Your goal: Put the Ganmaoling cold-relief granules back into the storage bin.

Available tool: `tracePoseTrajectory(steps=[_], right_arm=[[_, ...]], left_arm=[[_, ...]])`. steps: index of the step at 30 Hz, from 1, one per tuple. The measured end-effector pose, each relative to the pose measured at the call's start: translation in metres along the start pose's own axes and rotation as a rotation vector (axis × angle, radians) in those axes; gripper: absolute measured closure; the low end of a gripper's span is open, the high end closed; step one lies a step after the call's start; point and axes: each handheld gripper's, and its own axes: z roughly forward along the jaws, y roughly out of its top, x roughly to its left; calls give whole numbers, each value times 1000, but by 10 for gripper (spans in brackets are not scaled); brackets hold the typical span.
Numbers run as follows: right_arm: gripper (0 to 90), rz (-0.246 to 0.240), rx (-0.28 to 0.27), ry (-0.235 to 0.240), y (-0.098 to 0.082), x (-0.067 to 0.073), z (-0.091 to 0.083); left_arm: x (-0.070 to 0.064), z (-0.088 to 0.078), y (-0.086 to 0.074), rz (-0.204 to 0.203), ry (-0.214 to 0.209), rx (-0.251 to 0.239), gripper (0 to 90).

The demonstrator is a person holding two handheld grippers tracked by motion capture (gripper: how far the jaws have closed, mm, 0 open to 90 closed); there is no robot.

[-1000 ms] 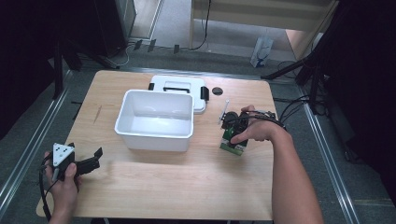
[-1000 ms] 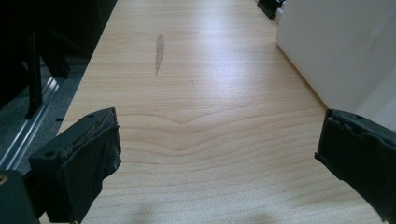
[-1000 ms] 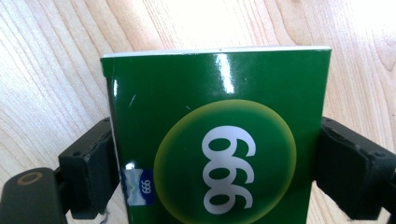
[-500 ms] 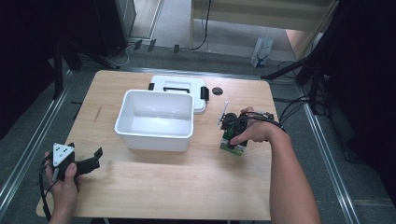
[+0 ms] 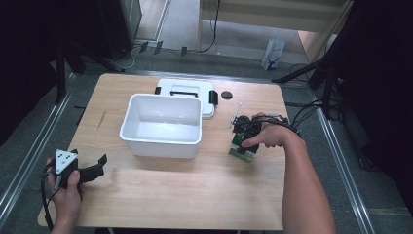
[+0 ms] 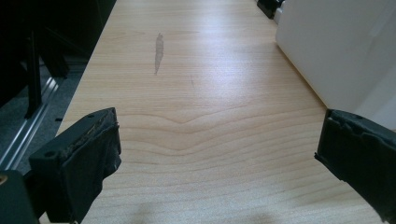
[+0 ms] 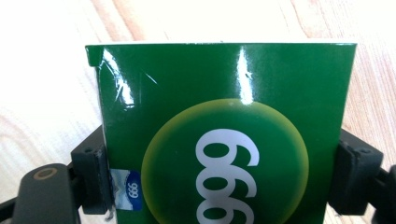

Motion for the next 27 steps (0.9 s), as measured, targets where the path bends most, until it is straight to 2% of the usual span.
tracePoseTrajectory(steps=[9,16,22,27], right_arm=[[160,-21,-23,-21,4,2,-22],[160,-68,-38,-46,10,3,-46],[160,-94,-65,-44,21,4,-67],[160,-111,-65,-53,29,7,-80]], left_arm=[[-1,0,0,3,4,-1,1],[-1,0,0,4,4,0,1],[-1,0,0,3,3,-1,1],[-1,0,0,1,4,-2,1]])
